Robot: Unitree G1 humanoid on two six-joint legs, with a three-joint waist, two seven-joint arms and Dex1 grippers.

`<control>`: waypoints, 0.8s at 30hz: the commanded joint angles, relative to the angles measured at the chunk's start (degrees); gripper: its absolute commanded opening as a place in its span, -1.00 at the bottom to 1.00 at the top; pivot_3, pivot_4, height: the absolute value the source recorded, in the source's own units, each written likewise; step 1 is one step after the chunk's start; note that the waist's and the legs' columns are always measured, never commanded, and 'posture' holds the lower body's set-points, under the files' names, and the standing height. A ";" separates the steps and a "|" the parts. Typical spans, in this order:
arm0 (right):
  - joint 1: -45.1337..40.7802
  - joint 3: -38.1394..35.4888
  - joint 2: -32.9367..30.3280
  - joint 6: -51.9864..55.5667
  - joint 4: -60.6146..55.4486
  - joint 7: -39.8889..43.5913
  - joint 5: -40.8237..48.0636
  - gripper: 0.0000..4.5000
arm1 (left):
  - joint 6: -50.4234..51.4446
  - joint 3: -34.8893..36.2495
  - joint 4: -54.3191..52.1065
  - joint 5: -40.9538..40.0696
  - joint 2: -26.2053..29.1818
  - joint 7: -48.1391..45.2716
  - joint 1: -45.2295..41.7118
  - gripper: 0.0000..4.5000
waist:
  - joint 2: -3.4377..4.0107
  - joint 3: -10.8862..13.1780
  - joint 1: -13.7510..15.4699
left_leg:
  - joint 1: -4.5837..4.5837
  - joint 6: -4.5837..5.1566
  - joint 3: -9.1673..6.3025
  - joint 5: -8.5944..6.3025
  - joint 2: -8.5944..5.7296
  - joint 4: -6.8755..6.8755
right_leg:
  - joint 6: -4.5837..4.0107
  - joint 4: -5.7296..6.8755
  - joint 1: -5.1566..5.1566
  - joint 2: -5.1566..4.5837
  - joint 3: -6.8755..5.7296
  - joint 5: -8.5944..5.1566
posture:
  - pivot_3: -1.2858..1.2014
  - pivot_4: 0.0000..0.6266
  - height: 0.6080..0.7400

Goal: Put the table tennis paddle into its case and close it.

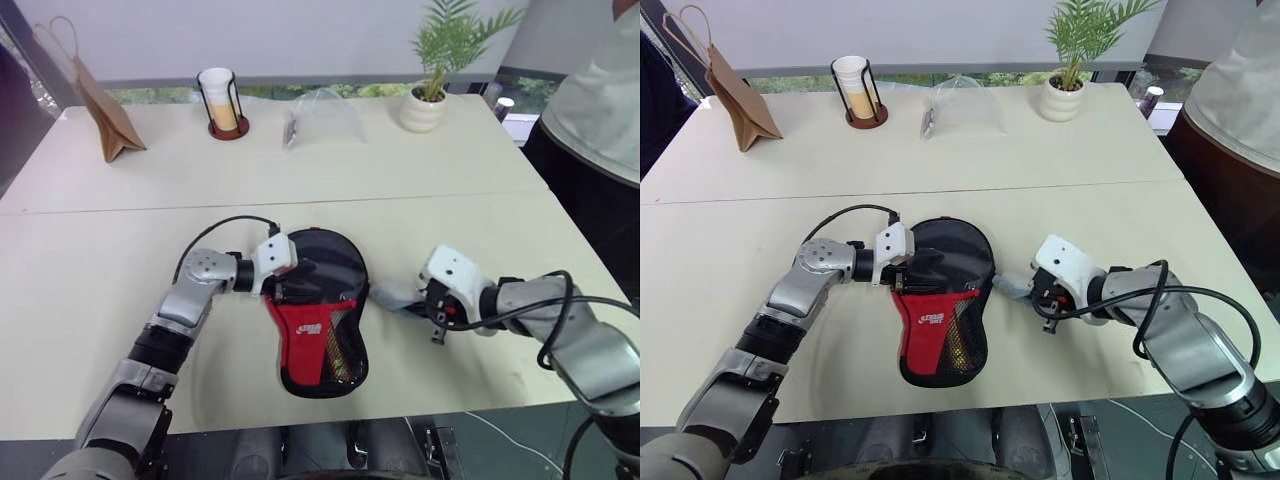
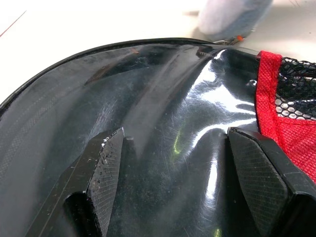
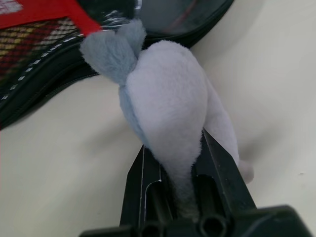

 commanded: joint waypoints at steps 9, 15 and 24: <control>4.91 -1.05 -5.76 -1.37 -6.03 2.13 5.81 -0.98 | 1.28 -2.12 3.01 2.26 0.94 0.33 1.73 0.54 | -0.06 -0.05 0.04 | 0.00 0.00 -0.03 0.00 0.00 0.00 | -0.10 -0.01 0.02 0.00 -0.01 -0.10 | 0.03 -0.52 1.00; 6.76 -0.77 -9.54 -7.07 -5.14 3.88 5.47 -0.98 | 1.26 -2.15 3.15 2.35 1.03 0.39 1.66 0.54 | -0.06 -0.05 0.08 | 0.00 0.00 -0.03 0.00 0.00 0.00 | 0.01 -0.03 0.03 -0.01 -0.01 -0.17 | 0.03 -0.52 1.00; 9.34 -0.99 -12.48 -12.89 -5.01 5.48 5.97 -0.98 | 1.41 -1.96 3.36 2.44 1.31 0.31 1.61 0.54 | -0.06 -0.05 0.15 | 0.00 0.00 -0.03 -0.01 -0.01 0.00 | 0.06 -0.05 0.05 -0.01 -0.01 -0.20 | 0.03 -0.52 1.00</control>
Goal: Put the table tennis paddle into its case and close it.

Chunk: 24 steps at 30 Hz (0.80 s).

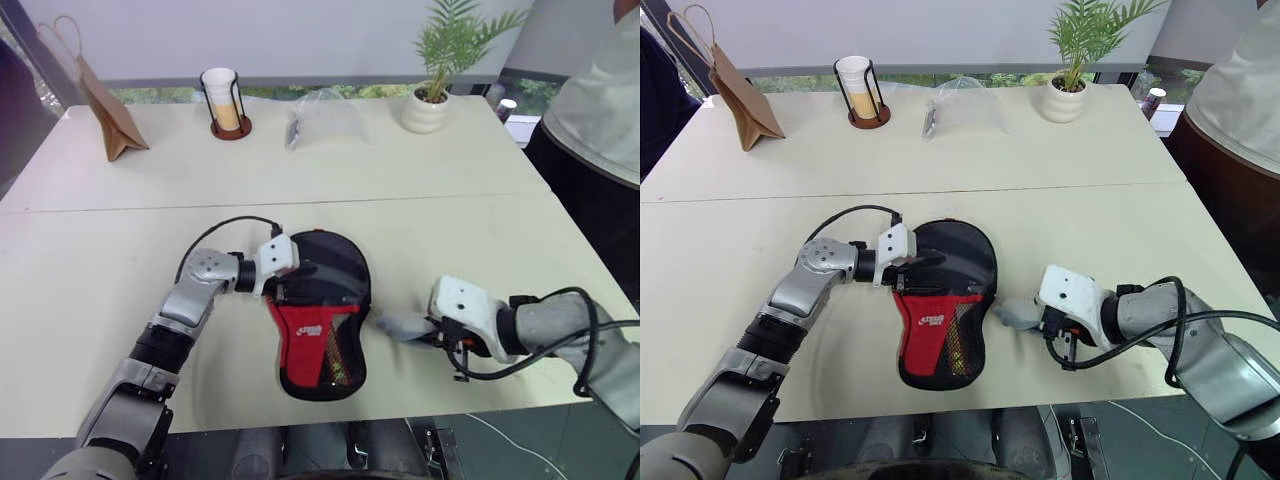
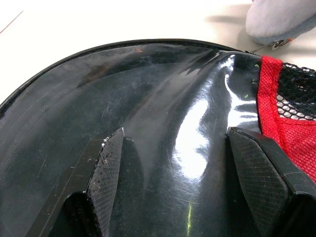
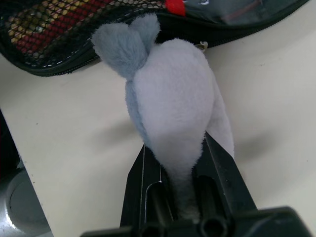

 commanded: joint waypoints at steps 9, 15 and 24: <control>-6.92 6.79 2.63 -7.43 1.85 4.74 -0.01 -0.98 | 2.02 -1.78 3.09 2.42 2.12 -0.09 1.71 0.54 | 0.01 -0.03 -0.21 | 0.06 0.00 -0.01 0.00 0.02 0.00 | 0.04 0.02 0.01 0.01 -0.01 -0.03 | 0.03 -0.52 1.00; -9.66 10.76 1.77 -9.04 3.77 10.15 0.07 -0.98 | 2.31 -2.02 2.47 2.62 2.29 -0.11 2.15 0.54 | 0.01 -0.03 -0.18 | 0.06 0.00 0.00 0.00 0.02 0.00 | -0.02 0.02 0.01 0.02 -0.01 0.01 | 0.03 -0.52 1.00; -7.19 11.25 -0.35 -12.98 5.34 14.34 -0.38 -0.98 | 3.23 -2.11 0.60 2.63 2.79 0.17 3.27 0.54 | 0.01 -0.03 -0.15 | 0.06 0.00 0.01 0.00 0.02 0.00 | -0.04 0.02 0.01 0.02 -0.01 0.00 | 0.03 -0.52 1.00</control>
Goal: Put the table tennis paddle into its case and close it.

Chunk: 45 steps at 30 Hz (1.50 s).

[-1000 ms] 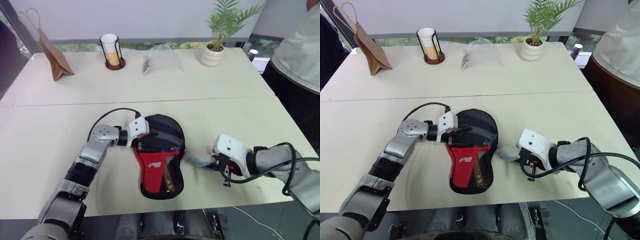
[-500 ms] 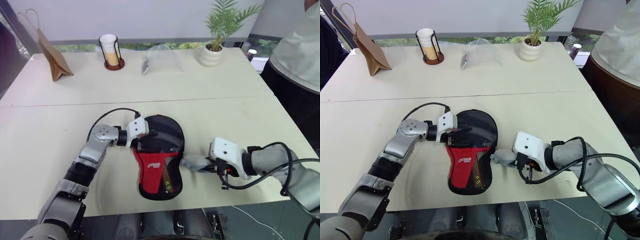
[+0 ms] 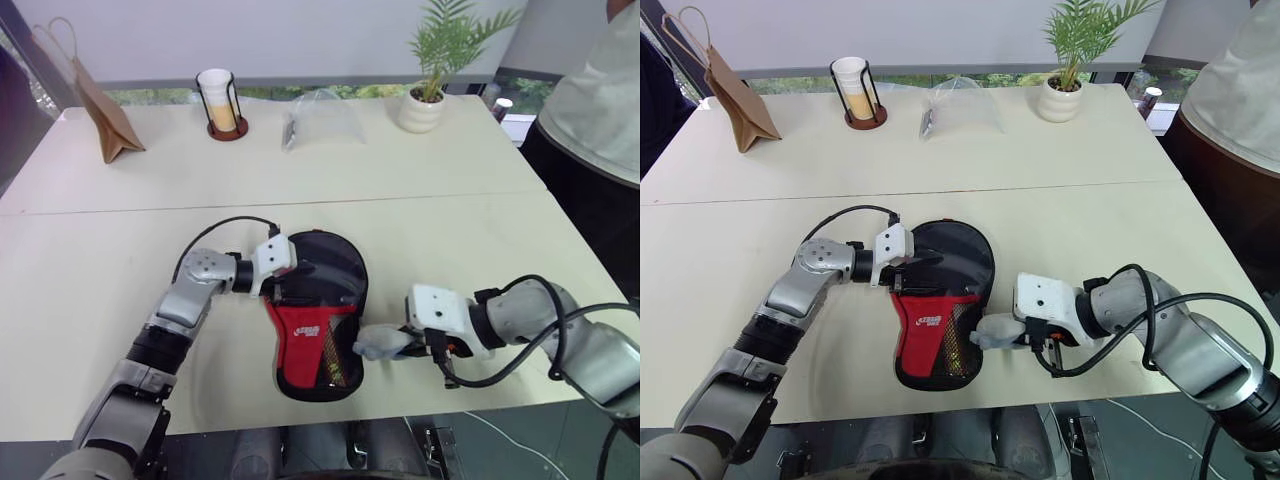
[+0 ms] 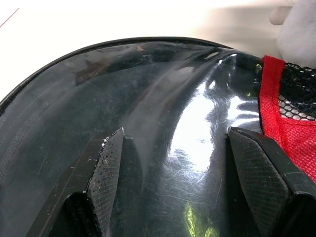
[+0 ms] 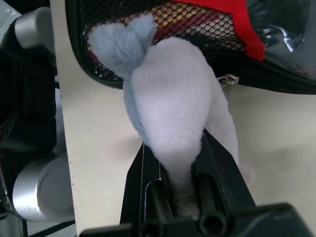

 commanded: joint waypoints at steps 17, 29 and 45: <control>7.58 -2.66 -6.84 -8.16 2.67 4.85 -1.90 -0.98 | 2.35 -2.40 1.53 3.08 1.95 0.81 2.81 0.54 | 0.01 -0.03 0.17 | 0.00 0.00 0.00 -0.01 -0.02 0.00 | 0.02 -0.02 0.04 -0.02 0.00 -0.03 | 0.03 -0.52 1.00; 11.09 -5.22 -8.56 -9.05 0.05 5.56 1.21 -0.98 | 2.22 -2.54 1.97 3.15 1.87 1.28 2.66 0.54 | 0.06 -0.08 1.76 | 0.00 0.01 0.00 -0.01 -0.05 0.00 | 0.04 -0.09 0.08 -0.05 0.00 -0.03 | 0.03 -0.52 1.00; 4.64 -7.13 -5.36 -2.06 3.26 2.03 -0.20 -0.98 | 2.28 -2.97 1.31 3.02 1.98 1.57 3.18 0.54 | 0.00 -0.39 1.49 | 0.07 0.01 -0.02 -0.02 -0.04 0.00 | 0.07 -0.13 0.15 -0.02 -0.01 -0.05 | 0.03 -0.52 1.00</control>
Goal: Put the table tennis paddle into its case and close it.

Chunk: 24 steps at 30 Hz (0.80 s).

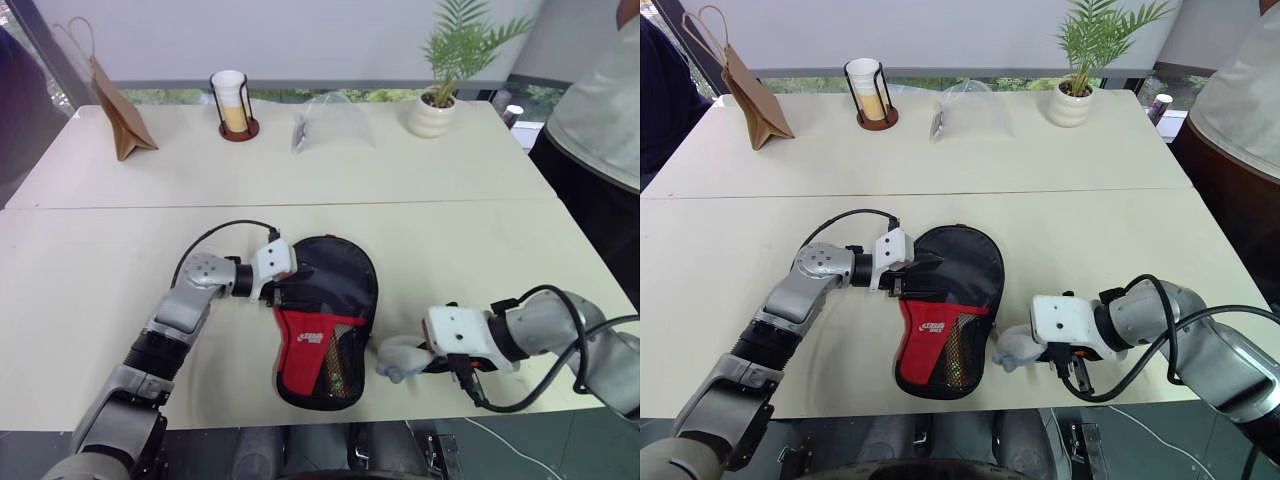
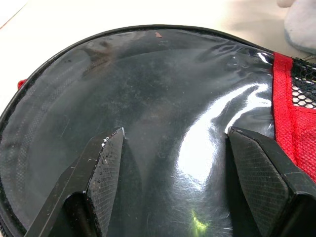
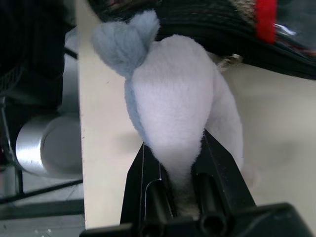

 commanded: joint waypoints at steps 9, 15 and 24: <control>3.55 -11.07 -1.50 14.96 -6.20 0.94 13.81 -0.98 | 0.77 -2.90 4.80 3.25 0.02 1.25 0.70 0.54 | 0.04 -0.02 0.24 | -0.03 0.00 -0.01 0.00 -0.01 0.00 | -0.05 -0.01 0.02 -0.01 0.00 0.03 | 0.03 -0.52 1.00; 9.90 -7.50 -4.67 8.24 -7.60 1.38 9.03 -0.98 | -0.35 -3.50 6.37 3.88 -0.46 1.63 -0.07 0.54 | 0.08 -0.04 0.43 | -0.01 0.02 -0.14 -0.03 -0.05 0.00 | 0.03 -0.29 0.02 -0.02 -0.02 -0.01 | 0.03 -0.52 1.00; 7.31 2.23 2.03 3.00 -3.38 -3.40 0.35 -0.98 | -1.17 -5.18 7.11 5.78 -0.11 3.02 0.15 0.54 | -0.22 -0.46 0.03 | 0.12 0.22 -0.15 -0.15 -0.09 0.00 | 0.04 -0.57 0.28 0.01 -0.03 0.01 | 0.03 -0.52 1.00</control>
